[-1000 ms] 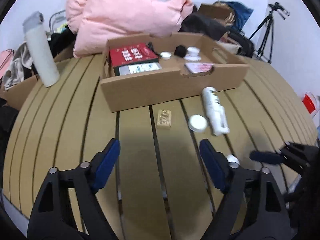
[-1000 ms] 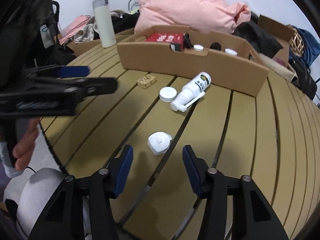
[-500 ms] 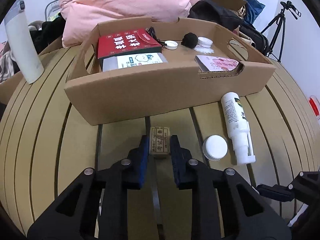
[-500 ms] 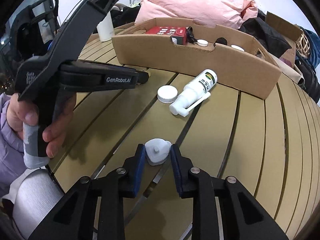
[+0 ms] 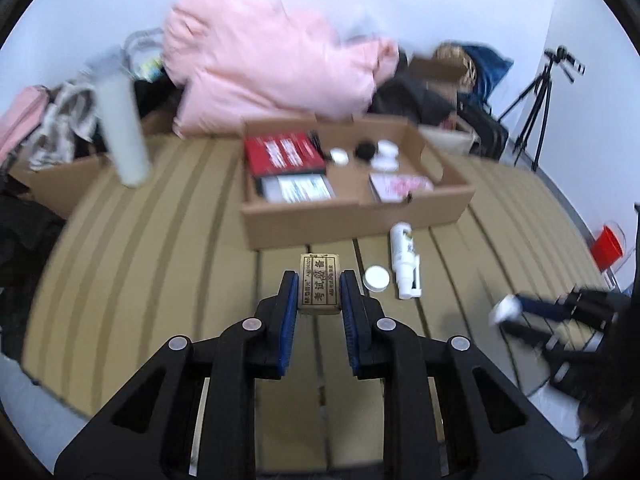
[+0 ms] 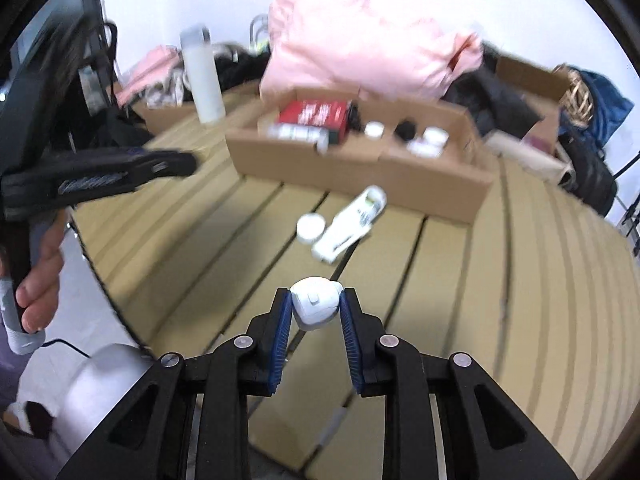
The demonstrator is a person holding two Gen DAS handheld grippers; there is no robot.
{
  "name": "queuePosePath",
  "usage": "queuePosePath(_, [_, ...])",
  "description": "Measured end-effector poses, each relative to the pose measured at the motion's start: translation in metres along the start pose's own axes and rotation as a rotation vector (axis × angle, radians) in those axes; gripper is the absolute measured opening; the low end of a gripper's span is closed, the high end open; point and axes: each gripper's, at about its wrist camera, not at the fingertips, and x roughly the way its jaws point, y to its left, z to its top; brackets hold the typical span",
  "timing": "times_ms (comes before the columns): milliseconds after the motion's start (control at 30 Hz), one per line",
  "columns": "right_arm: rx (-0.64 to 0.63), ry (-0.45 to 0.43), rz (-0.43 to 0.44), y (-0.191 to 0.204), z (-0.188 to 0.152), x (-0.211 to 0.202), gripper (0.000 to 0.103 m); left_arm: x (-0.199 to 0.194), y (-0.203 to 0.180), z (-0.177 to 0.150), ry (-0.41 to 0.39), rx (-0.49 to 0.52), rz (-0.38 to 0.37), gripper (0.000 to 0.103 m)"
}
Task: Organize objects
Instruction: 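Grasp the white pump cap with the right gripper while the left grasps the small tan box, then carry the cap and tan box into the tray and open both grippers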
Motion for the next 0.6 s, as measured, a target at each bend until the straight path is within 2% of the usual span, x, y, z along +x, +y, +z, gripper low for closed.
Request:
queuePosePath(100, [0.016,-0.075,0.006,-0.011,0.016,-0.053,0.028,-0.044,0.012,0.011,-0.025,-0.037,-0.013,0.018])
queuePosePath(233, [0.0,-0.165,-0.005,-0.022,0.041,-0.122,0.028,-0.089,0.022,0.024,-0.044,-0.057,0.038,0.018])
queuePosePath(300, [-0.036,-0.203,-0.034,-0.026,0.052,-0.158,0.028,-0.106,0.032,0.033,-0.06,-0.087,0.003,0.018])
queuePosePath(367, [-0.061,-0.235,-0.061,-0.03,0.061,-0.187,0.028,-0.117,0.04,0.041,-0.058,-0.113,-0.026,0.018])
queuePosePath(500, [-0.081,-0.298,-0.112,-0.045,0.086,-0.239,0.028,-0.143,0.043,0.067,-0.1,-0.088,0.041,0.018])
queuePosePath(600, [-0.075,-0.329,-0.113,-0.057,0.112,-0.27,0.028,-0.158,0.043,0.089,-0.132,-0.097,0.005,0.018])
